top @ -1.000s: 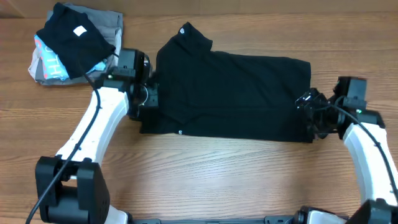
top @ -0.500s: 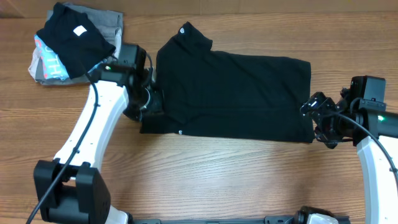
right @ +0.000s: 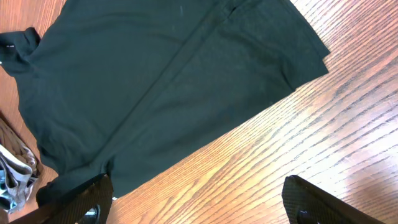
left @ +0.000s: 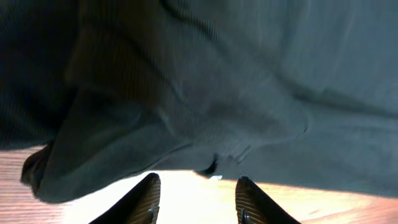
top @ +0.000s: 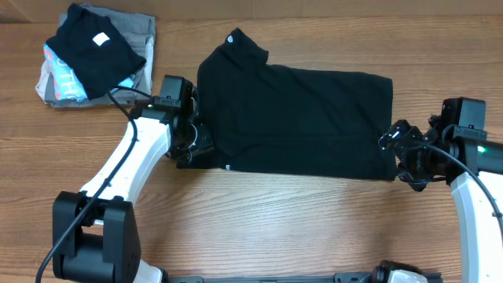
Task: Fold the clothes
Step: 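Lower the folded hem onto the shirt and release both grippers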
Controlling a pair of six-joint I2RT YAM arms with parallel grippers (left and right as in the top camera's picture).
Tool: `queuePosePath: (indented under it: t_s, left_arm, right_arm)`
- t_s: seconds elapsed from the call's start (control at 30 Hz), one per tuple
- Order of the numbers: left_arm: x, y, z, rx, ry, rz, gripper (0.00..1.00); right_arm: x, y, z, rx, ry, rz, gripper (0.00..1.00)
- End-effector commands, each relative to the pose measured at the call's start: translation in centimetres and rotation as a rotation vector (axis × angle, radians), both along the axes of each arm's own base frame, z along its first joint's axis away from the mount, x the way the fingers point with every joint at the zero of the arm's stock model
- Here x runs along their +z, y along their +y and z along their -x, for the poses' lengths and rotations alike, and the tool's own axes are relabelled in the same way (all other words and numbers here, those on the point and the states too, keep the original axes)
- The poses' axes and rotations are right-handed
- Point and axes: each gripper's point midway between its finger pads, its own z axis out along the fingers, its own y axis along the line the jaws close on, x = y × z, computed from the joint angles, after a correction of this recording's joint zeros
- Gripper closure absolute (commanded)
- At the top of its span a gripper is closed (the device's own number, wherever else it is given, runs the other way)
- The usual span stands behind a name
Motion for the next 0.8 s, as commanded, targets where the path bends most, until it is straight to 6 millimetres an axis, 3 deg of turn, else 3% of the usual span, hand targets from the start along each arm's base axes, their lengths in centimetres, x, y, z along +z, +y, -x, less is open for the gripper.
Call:
queuePosePath:
  t_s: [0.0, 0.33, 0.4, 0.5, 0.53, 0.77]
  left_arm:
    - [-0.8, -0.2, -0.4, 0.056, 0.019, 0.011, 0.56]
    - [-3.4, -0.6, -1.8, 0.065, 0.025, 0.018, 0.58]
    - [-3.8, -0.7, -2.2, 0.064, 0.019, 0.020, 0.63]
    - [-3.8, -0.9, -2.7, 0.063, 0.003, 0.030, 0.87]
    - [-3.7, -0.9, -2.7, 0.062, 0.001, 0.035, 0.90]
    - [-2.8, -2.0, -3.1, 0.046, -0.001, 0.094, 0.94]
  right_arm:
    - [0.5, 0.1, -0.4, 0.013, -0.022, 0.003, 0.09]
    - [0.4, -0.3, -0.4, 0.029, -0.029, 0.035, 0.09]
    - [0.4, -0.4, -0.4, 0.026, -0.026, 0.044, 0.09]
    - [0.2, -0.7, -0.3, 0.019, -0.019, 0.061, 0.09]
    - [0.2, -0.8, -0.3, 0.018, -0.017, 0.065, 0.09]
    - [-0.1, -1.1, -0.2, 0.013, -0.001, 0.076, 0.09]
